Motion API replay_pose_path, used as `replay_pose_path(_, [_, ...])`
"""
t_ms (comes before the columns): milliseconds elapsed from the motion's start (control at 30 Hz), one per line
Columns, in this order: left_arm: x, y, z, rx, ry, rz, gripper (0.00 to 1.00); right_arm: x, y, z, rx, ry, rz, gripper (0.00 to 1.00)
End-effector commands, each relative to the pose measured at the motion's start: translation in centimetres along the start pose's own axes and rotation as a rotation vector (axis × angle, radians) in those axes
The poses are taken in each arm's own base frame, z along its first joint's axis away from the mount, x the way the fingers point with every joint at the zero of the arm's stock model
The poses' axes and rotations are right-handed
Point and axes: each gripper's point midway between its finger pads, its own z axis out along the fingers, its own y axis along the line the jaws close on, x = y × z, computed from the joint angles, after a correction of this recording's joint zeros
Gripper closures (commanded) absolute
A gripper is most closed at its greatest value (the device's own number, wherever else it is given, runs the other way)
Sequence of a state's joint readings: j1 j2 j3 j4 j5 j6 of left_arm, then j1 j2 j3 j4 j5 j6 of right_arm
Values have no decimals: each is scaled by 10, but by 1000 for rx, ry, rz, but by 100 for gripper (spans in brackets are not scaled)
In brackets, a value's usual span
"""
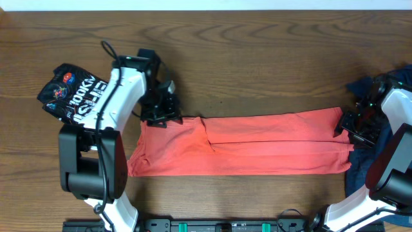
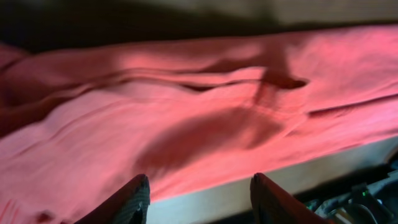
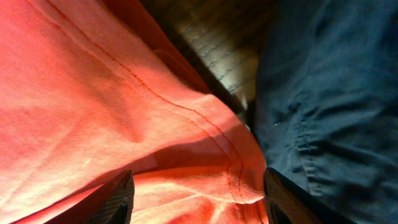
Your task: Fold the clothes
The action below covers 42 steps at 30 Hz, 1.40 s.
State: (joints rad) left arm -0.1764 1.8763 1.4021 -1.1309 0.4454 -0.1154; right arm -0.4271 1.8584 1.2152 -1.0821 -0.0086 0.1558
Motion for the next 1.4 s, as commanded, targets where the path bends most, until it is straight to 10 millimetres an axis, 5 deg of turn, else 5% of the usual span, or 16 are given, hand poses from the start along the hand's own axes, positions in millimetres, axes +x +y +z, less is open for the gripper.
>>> replay_pose_path(0, [-5, -23, 2, 15, -41, 21, 45, 1, 1, 1, -19, 6, -9, 35])
replay_pose_path(333, [-9, -62, 39, -25, -109, 73, 41, 1, 1, 1, -19, 7, -9, 35])
replay_pose_path(600, [-12, -47, 52, -197, -165, 38, 42, 2, 1, 1, -19, 7, -9, 35])
replay_pose_path(633, [-12, -47, 53, -196, -164, 38, 45, 2, 1, 1, -19, 7, -9, 35])
replay_pose_path(667, [-12, -46, 54, -197, -161, 34, 64, 2, 1, 1, -19, 7, -9, 35])
replay_pose_path(767, [-10, -50, 55, -174, -147, 36, 94, 1, 1, 1, -19, 7, -9, 35])
replay_pose_path(1000, [42, -121, 62, 191, 77, 269, 94, 1, 1, 1, -19, 7, -9, 35])
replay_pose_path(1200, [64, -131, 76, 122, 111, 360, 94, 1, 1, 1, -19, 7, -9, 35])
replay_pose_path(1333, [72, -133, 83, 70, 113, 388, 86, 2, 1, 1, -18, 7, -9, 35])
replay_pose_path(1367, [73, -133, 84, 61, 113, 392, 78, 2, 1, 1, -18, 7, -9, 35])
